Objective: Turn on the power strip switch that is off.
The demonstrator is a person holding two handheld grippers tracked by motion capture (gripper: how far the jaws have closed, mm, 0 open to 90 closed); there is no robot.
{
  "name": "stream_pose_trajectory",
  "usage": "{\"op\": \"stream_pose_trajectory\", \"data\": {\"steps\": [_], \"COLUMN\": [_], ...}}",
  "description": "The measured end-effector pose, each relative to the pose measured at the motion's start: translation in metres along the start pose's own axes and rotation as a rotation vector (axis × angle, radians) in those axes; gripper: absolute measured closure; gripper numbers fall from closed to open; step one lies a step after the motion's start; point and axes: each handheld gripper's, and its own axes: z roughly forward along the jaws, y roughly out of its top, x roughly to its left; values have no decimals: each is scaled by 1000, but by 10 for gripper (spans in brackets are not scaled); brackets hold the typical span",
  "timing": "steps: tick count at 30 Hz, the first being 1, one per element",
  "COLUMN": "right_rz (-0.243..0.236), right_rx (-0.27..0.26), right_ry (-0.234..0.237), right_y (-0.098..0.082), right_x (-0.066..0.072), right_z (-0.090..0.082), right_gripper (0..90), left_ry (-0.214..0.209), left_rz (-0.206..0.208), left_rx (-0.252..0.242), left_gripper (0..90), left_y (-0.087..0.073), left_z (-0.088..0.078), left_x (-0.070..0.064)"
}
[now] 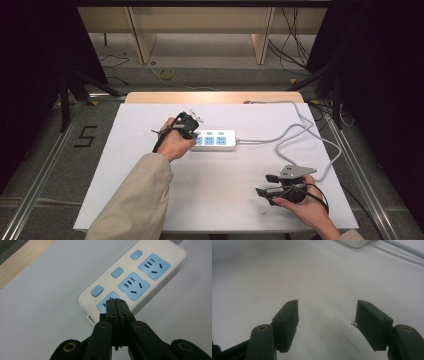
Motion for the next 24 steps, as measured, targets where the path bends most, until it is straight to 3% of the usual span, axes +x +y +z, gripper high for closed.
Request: {"op": "stream_pose_trajectory", "data": {"steps": [24], "right_rz": [4], "right_rx": [-3], "right_ry": [0], "right_y": [0], "right_x": [1], "right_z": [0], "right_gripper": [361], "left_ry": [19], "left_rz": [5], "left_rx": [23], "left_gripper": [897], "left_y": [8], "left_z": [7], "left_x": [7]}}
